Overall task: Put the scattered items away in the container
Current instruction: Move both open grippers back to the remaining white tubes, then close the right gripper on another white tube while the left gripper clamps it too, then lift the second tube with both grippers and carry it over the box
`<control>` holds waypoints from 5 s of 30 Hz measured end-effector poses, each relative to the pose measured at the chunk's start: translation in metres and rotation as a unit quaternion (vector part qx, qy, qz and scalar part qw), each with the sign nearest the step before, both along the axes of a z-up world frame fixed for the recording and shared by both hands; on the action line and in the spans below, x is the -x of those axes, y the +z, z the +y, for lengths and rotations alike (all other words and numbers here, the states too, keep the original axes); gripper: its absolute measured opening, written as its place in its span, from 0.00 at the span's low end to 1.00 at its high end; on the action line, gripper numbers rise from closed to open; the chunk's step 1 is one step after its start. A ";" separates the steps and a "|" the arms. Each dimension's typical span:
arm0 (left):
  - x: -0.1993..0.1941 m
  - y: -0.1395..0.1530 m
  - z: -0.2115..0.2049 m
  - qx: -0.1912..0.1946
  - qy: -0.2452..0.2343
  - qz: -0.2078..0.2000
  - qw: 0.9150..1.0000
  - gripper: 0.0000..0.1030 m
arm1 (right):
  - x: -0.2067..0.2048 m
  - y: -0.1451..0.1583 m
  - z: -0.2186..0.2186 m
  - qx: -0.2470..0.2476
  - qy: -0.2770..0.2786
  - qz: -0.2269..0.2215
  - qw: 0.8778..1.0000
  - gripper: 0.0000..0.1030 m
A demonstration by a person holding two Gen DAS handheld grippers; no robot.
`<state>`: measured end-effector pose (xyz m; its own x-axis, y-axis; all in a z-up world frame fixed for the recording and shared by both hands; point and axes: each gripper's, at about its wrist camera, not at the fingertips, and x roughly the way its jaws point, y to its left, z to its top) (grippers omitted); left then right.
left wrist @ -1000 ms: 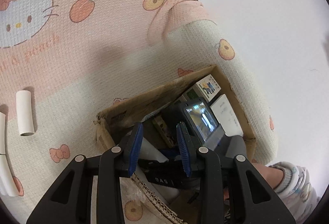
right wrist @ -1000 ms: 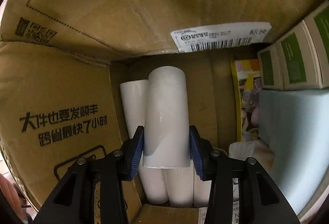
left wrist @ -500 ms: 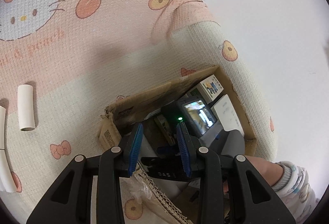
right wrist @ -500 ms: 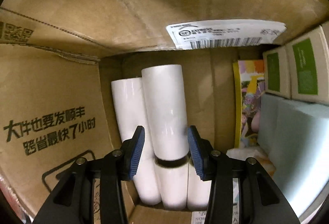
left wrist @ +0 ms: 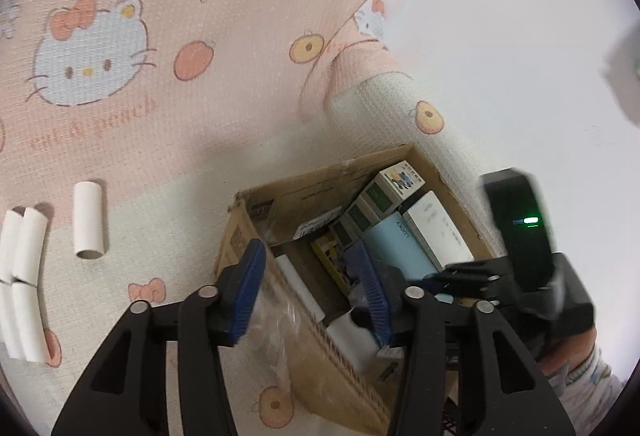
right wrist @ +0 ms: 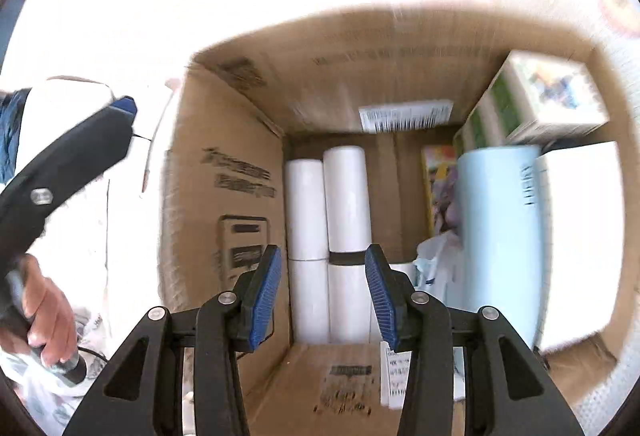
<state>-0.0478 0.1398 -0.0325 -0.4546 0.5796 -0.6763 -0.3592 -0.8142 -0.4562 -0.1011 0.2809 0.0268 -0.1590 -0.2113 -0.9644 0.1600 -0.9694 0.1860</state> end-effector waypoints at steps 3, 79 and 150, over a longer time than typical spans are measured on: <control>-0.019 -0.001 -0.019 -0.021 0.006 0.011 1.000 0.56 | -0.027 0.031 -0.021 -0.023 0.014 0.071 0.997 0.40; 0.128 -0.202 -0.192 -0.123 0.178 -0.190 0.958 0.40 | 0.053 -0.200 -0.207 0.144 -0.061 0.232 0.960 0.60; 0.020 -0.187 -0.206 -0.141 0.170 -0.206 0.953 0.42 | -0.006 -0.177 -0.229 0.138 0.116 0.067 0.981 0.49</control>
<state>-0.0678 -0.0667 -0.2193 -0.3772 0.6324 -0.6766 0.1605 -0.6749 -0.7203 -0.0949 0.0523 -0.1497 -0.1969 -0.5074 -0.8389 0.4118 -0.8193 0.3989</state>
